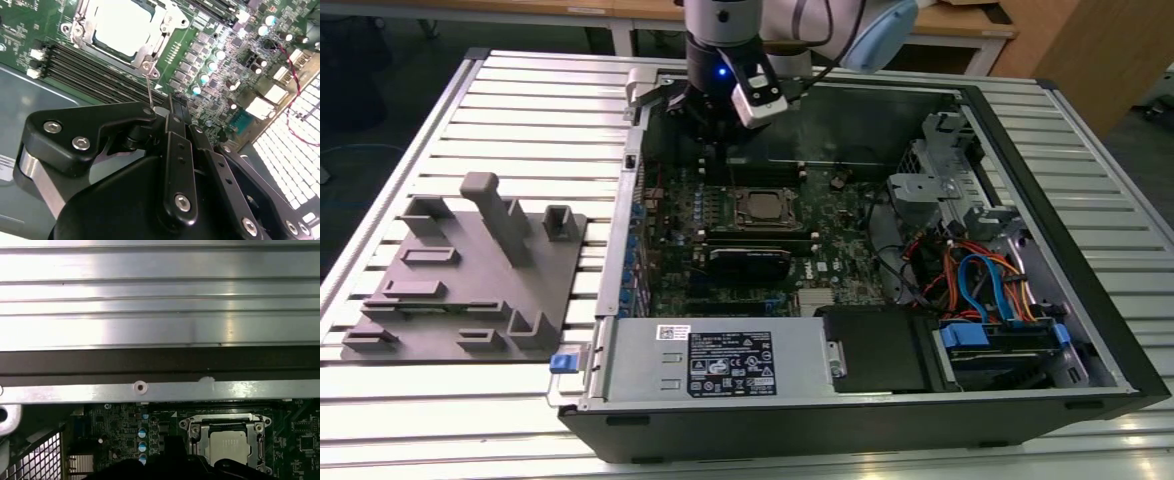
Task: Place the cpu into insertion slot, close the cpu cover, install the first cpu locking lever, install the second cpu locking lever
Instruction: 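Install the first cpu locking lever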
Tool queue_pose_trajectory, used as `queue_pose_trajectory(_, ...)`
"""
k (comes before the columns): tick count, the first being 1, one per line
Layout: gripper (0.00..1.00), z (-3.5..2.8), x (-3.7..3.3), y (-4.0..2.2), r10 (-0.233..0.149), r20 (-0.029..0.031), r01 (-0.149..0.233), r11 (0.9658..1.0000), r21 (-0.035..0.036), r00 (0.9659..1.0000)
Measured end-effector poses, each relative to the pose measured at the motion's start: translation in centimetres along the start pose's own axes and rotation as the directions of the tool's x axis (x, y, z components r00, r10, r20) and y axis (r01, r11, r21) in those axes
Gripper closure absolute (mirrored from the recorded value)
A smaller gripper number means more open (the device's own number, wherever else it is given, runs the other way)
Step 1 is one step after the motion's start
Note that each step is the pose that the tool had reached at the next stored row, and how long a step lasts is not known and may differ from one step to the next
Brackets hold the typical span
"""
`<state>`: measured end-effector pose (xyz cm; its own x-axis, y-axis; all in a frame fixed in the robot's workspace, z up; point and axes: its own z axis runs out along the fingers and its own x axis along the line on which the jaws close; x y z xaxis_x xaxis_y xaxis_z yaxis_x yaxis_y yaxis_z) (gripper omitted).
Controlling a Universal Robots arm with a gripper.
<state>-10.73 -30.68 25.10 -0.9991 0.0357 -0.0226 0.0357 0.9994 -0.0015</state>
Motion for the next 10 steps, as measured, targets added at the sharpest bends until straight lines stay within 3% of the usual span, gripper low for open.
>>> queue_pose_trajectory(10,0.89,0.02,-1.01,0.04,0.003,0.0,-0.003,1.0,0.0001,1.0)
